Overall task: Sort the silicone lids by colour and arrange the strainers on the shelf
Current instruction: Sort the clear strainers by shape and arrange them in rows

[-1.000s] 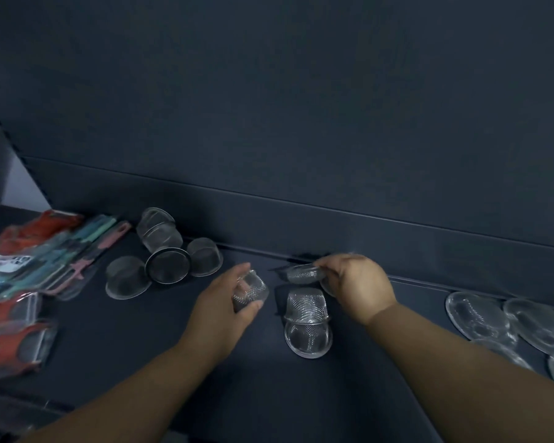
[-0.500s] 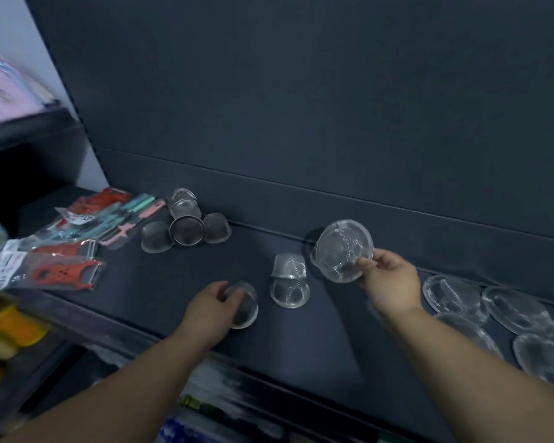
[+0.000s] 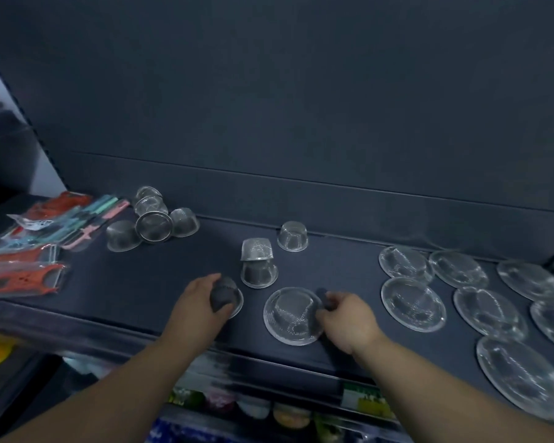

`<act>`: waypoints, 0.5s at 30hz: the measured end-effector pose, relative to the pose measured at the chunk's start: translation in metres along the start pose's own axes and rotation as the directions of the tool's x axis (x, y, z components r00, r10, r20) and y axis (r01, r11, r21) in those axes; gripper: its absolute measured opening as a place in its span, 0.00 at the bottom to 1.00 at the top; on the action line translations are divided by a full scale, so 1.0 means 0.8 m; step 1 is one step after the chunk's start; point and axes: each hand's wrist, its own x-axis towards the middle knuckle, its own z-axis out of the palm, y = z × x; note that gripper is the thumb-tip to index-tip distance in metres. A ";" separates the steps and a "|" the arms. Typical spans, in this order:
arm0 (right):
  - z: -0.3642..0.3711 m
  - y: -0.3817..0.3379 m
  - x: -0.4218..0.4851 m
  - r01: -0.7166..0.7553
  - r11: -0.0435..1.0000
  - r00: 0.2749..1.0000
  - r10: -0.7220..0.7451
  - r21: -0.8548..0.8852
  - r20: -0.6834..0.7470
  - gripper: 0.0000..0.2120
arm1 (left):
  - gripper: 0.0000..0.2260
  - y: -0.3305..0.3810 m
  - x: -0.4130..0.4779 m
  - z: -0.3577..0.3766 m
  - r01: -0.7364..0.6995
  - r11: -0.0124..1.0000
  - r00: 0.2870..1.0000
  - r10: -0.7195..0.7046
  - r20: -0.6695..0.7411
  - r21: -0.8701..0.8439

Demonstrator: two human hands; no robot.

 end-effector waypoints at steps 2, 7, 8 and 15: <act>0.007 -0.009 -0.004 0.075 0.992 0.996 -0.079 -0.097 -0.036 0.15 | 0.28 -0.005 0.001 -0.004 -0.032 0.999 0.999 0.032 0.009 0.001; 0.039 -0.026 -0.005 0.255 0.926 0.966 -0.254 -0.277 0.039 0.31 | 0.28 -0.018 0.007 -0.010 -0.098 0.995 0.993 0.099 0.059 -0.027; 0.045 -0.027 -0.004 0.251 0.922 0.967 -0.248 -0.296 0.048 0.32 | 0.28 -0.021 0.008 -0.010 -0.107 0.994 0.992 0.109 0.064 -0.033; 0.035 -0.027 -0.014 0.139 0.974 0.964 -0.175 -0.182 -0.198 0.27 | 0.30 -0.020 0.007 -0.003 -0.275 0.953 0.954 0.287 0.089 -0.126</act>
